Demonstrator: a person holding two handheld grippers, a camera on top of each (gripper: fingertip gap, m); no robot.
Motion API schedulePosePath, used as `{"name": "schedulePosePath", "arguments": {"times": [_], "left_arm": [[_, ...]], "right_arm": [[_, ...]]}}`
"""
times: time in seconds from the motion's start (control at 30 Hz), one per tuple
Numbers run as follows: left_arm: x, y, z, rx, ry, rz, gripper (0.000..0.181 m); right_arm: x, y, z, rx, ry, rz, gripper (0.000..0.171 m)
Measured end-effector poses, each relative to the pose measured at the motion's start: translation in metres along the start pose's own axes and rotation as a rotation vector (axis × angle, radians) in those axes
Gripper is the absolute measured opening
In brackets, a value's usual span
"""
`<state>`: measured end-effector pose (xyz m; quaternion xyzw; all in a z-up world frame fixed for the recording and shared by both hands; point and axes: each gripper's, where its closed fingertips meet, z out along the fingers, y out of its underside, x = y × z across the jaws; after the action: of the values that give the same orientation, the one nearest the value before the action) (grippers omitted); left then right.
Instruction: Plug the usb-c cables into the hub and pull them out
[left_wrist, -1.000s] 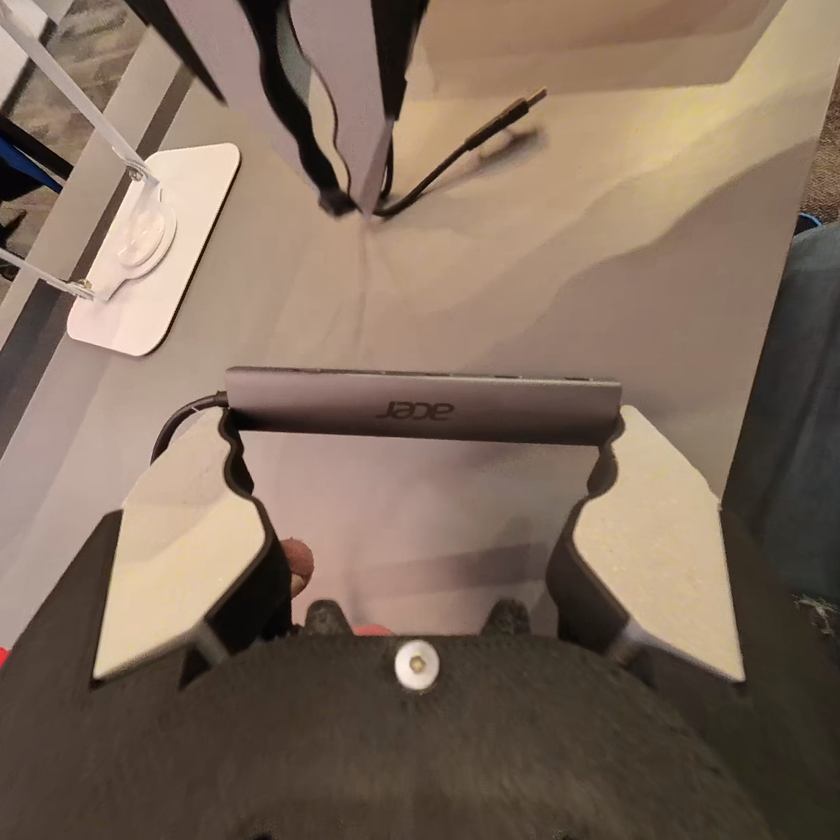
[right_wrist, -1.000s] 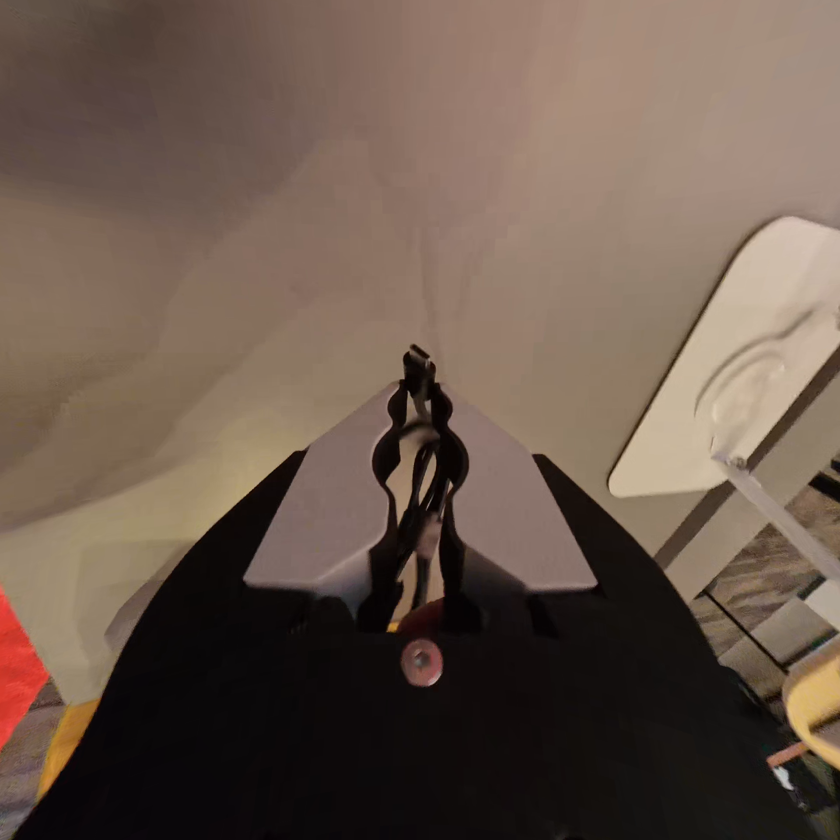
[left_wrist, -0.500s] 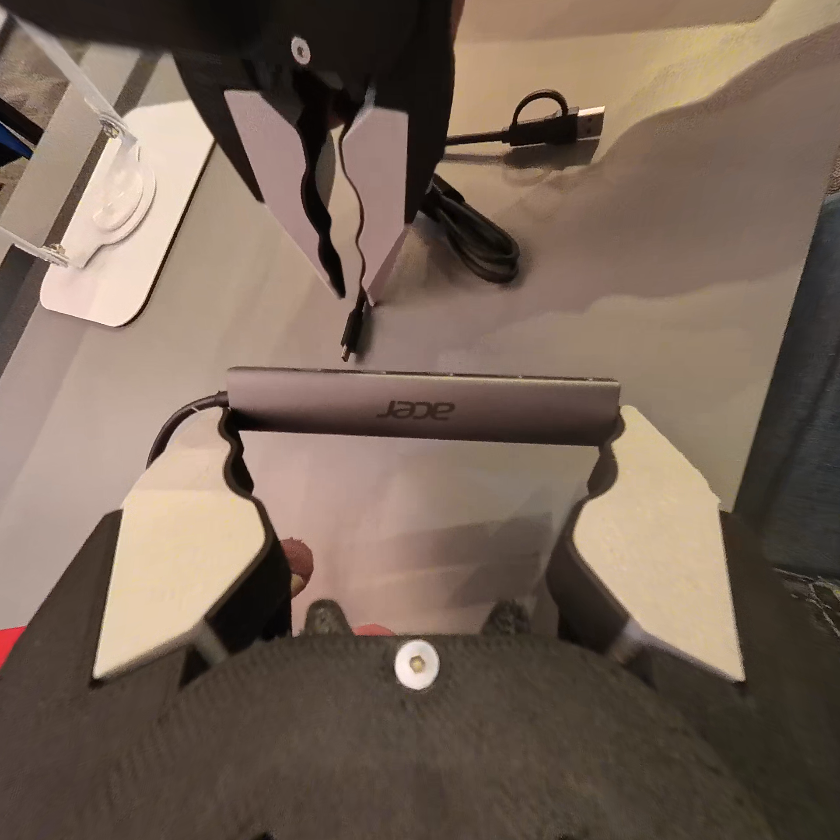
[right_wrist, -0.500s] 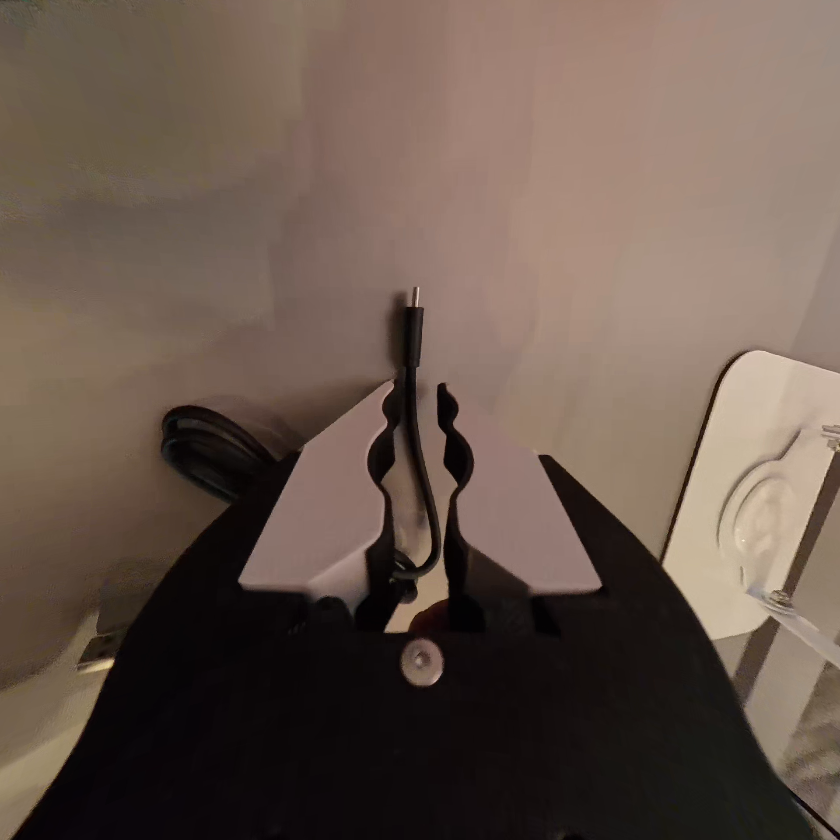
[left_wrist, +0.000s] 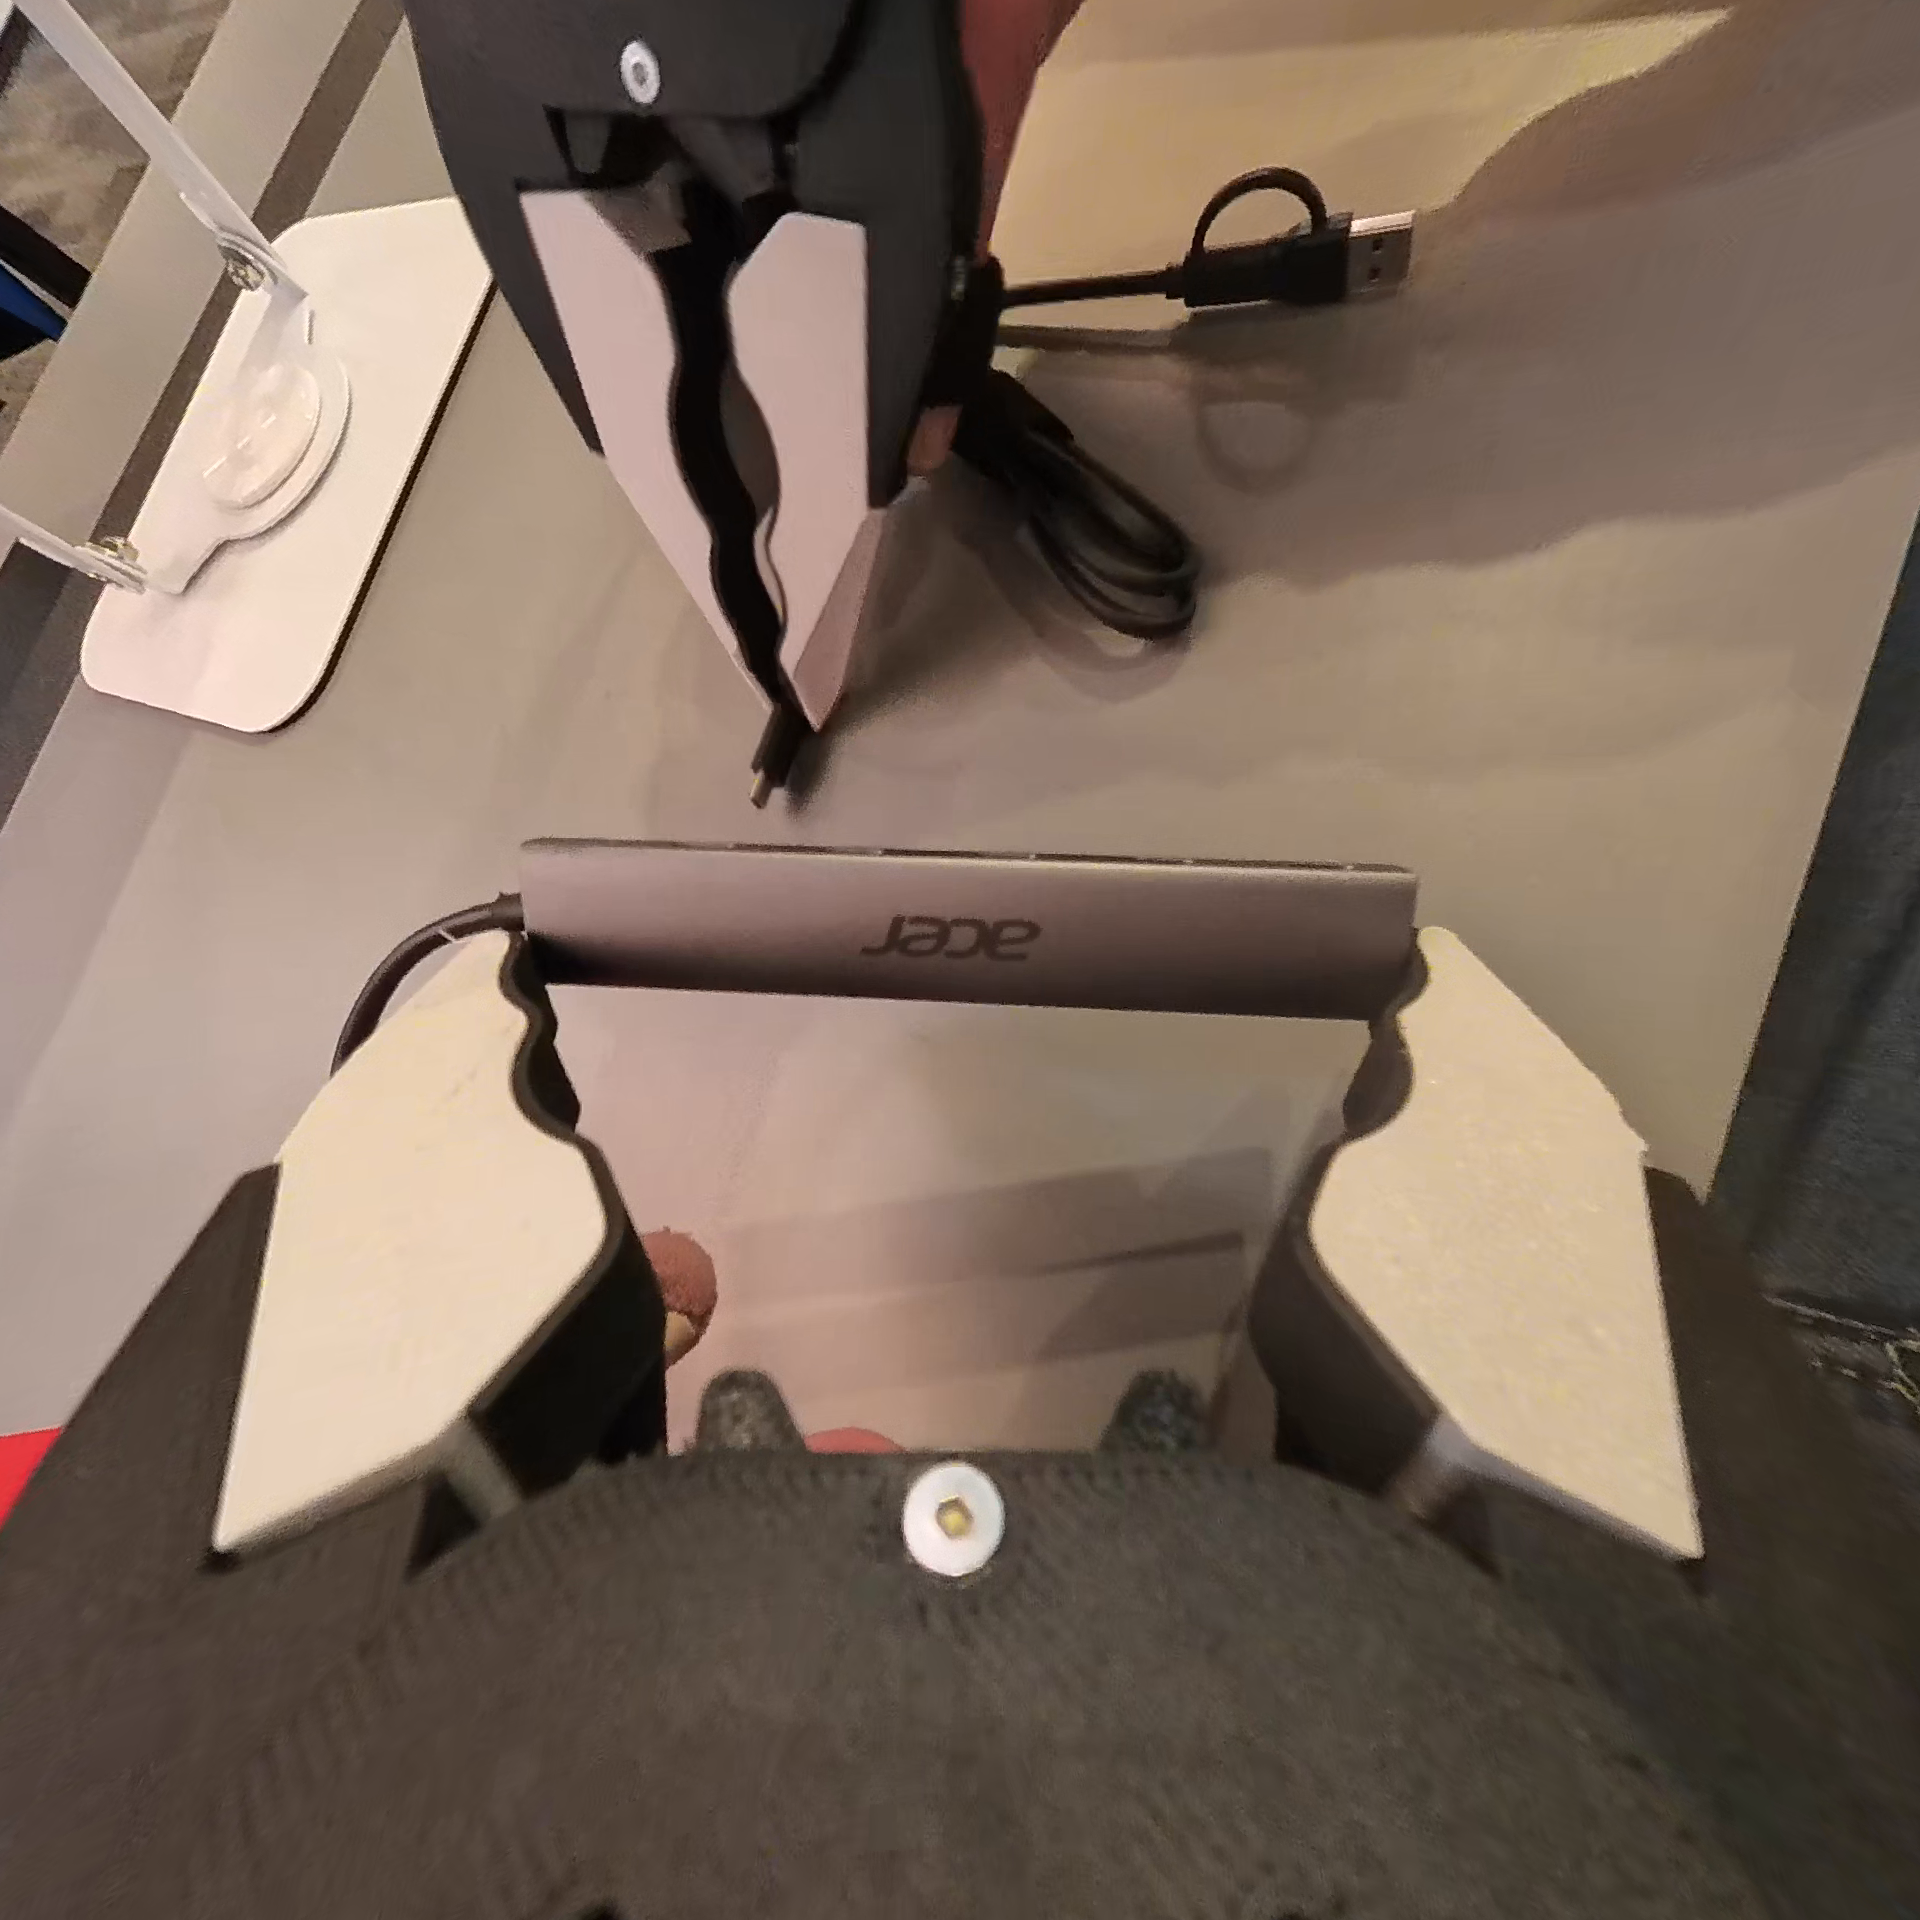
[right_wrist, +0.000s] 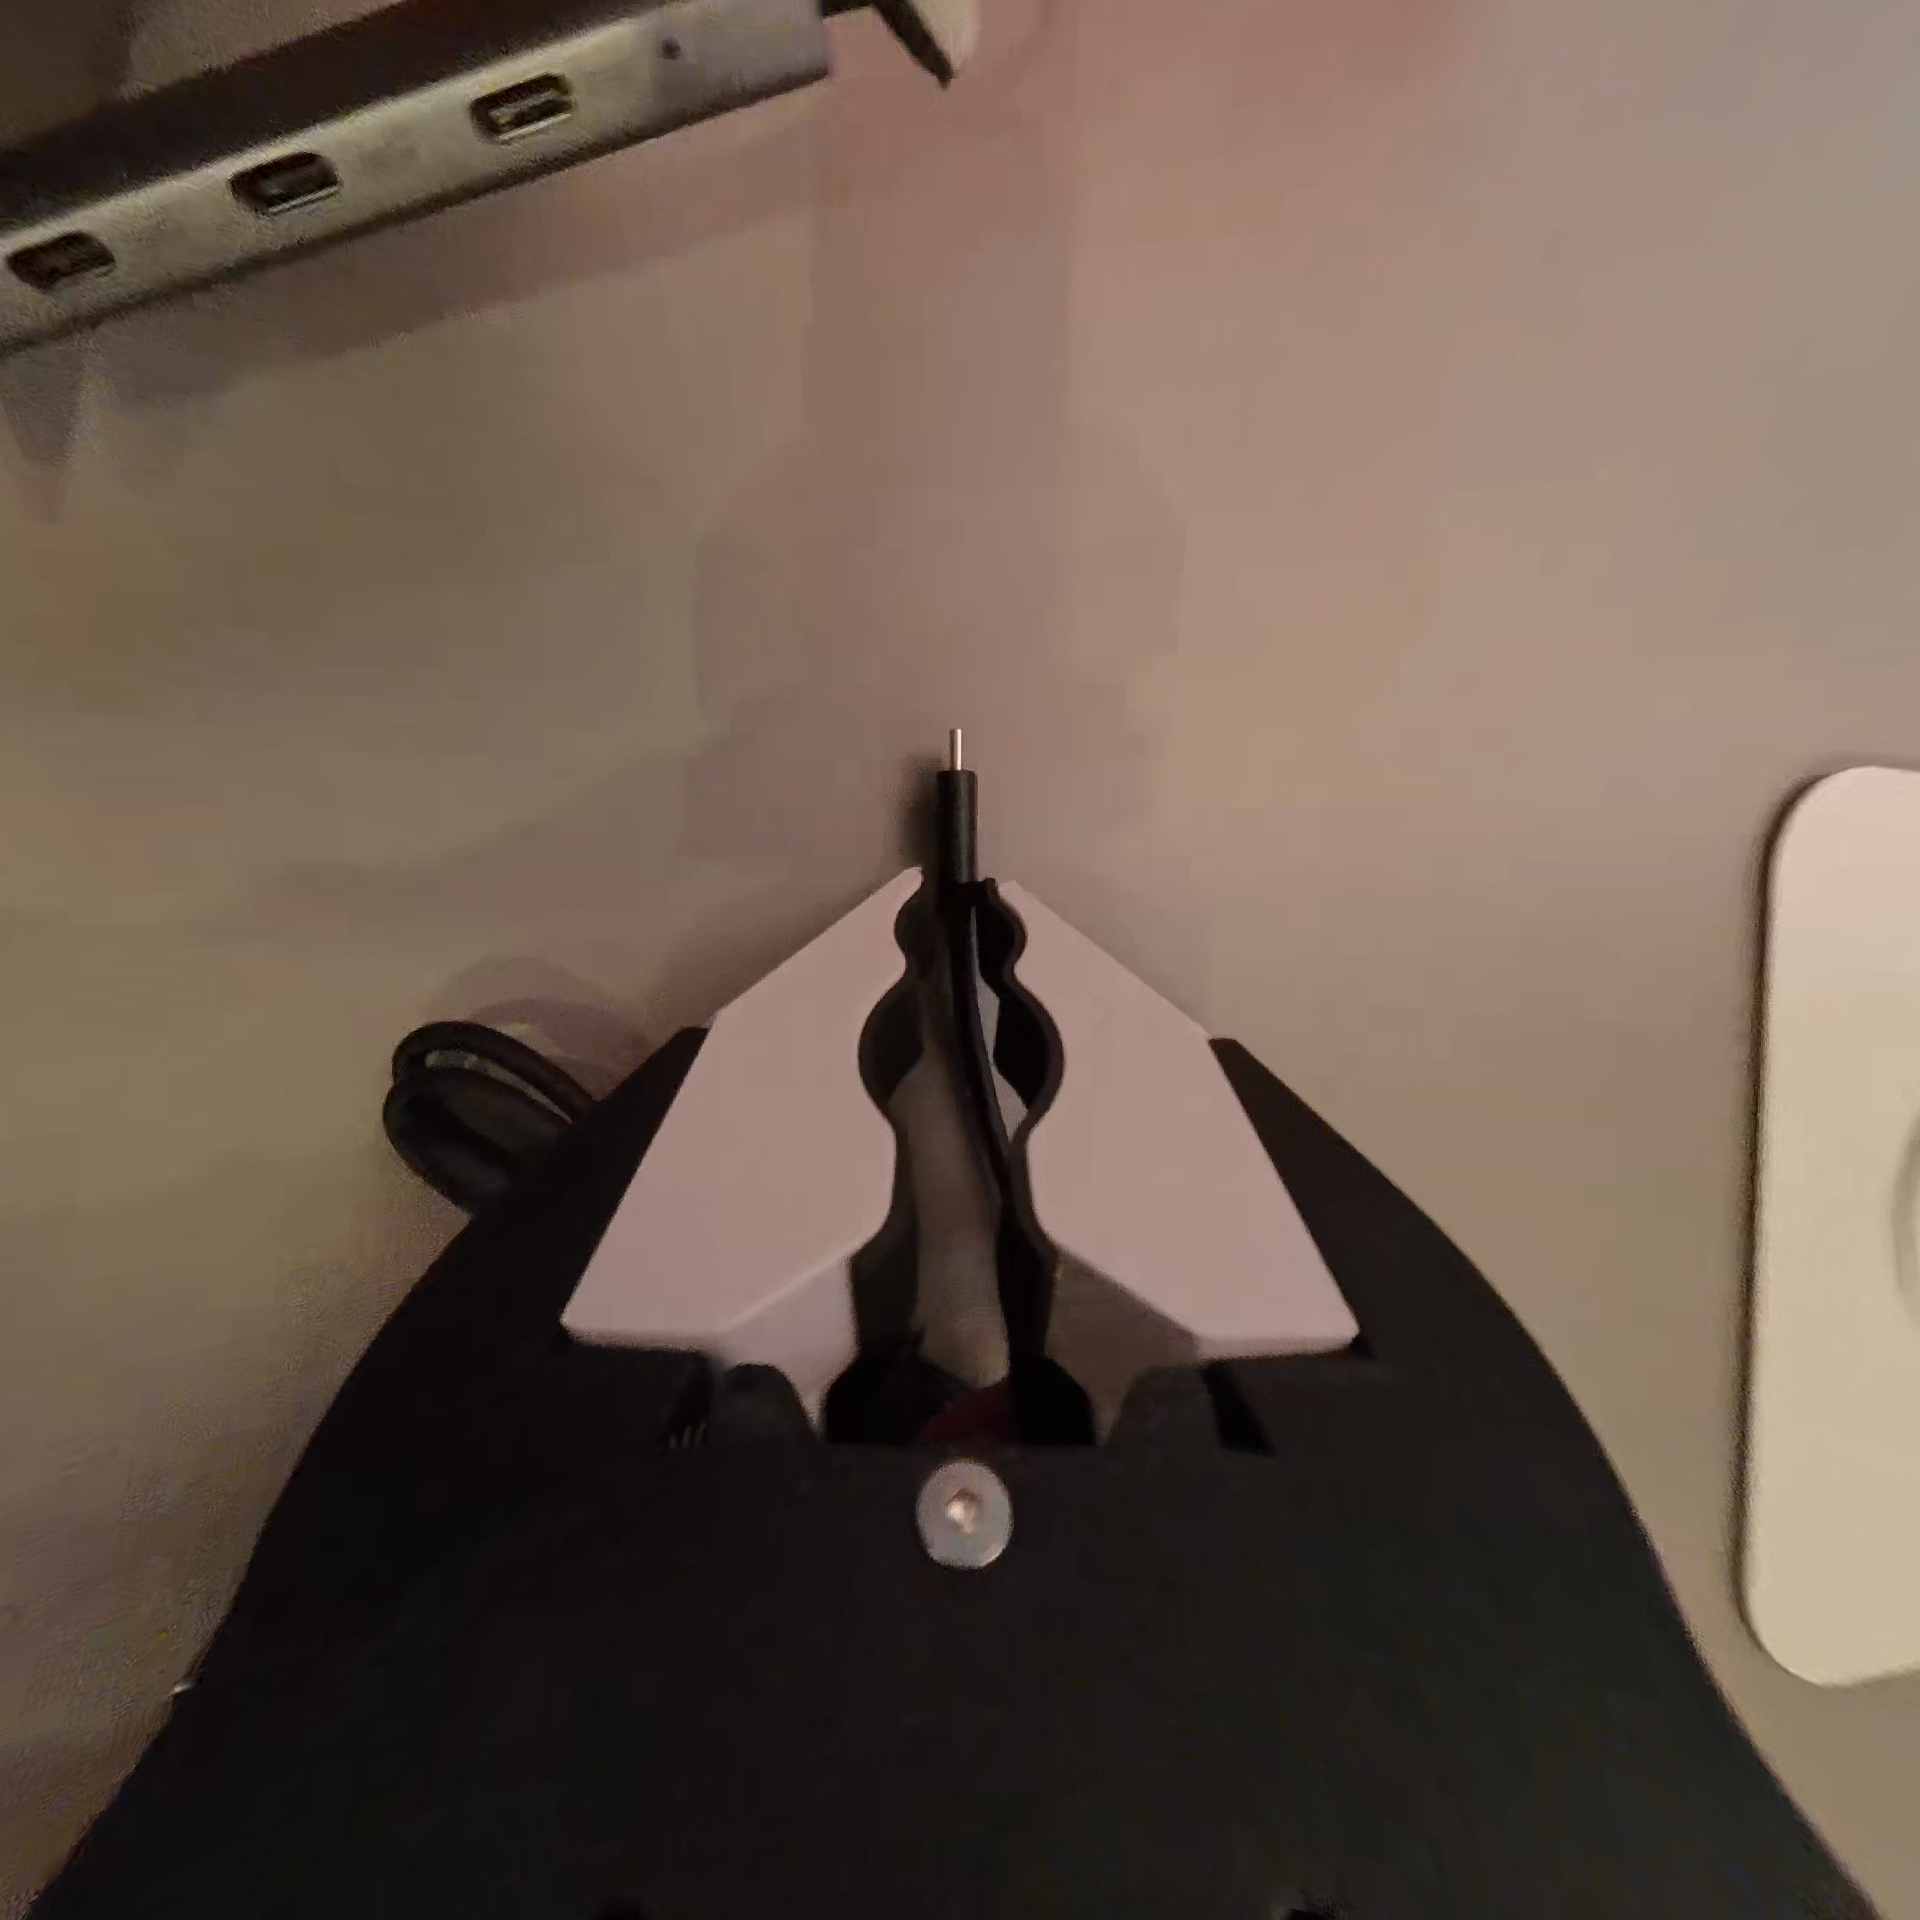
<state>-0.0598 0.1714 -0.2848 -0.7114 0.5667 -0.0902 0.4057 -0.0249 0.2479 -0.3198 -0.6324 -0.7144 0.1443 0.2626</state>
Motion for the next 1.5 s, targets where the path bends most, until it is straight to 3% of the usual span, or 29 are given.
{"name": "schedulePosePath", "arguments": {"times": [0.5, 0.7, 0.93, 1.17, 1.23, 1.5], "left_arm": [[-0.004, 0.002, 0.003, 0.010, 0.031, -0.067, 0.143], [0.000, 0.002, 0.006, 0.000, 0.038, -0.058, 0.143], [-0.001, 0.001, 0.005, 0.003, 0.037, -0.057, 0.143], [-0.001, 0.001, 0.005, 0.006, 0.042, -0.062, 0.143], [-0.001, 0.002, 0.005, 0.004, 0.044, -0.065, 0.143], [-0.001, 0.003, 0.008, 0.002, 0.060, -0.084, 0.143]], "right_arm": [[-0.005, 0.002, -0.015, -0.092, 0.449, -0.394, 0.003], [-0.020, 0.009, -0.014, -0.070, 0.298, -0.229, 0.005], [-0.024, 0.007, -0.020, 0.061, 0.015, 0.106, 0.022], [-0.023, 0.010, -0.014, 0.117, -0.176, 0.381, 0.013], [-0.021, 0.010, -0.013, 0.113, -0.154, 0.377, 0.003], [-0.019, 0.006, -0.014, 0.143, 0.001, 0.244, 0.003]]}}
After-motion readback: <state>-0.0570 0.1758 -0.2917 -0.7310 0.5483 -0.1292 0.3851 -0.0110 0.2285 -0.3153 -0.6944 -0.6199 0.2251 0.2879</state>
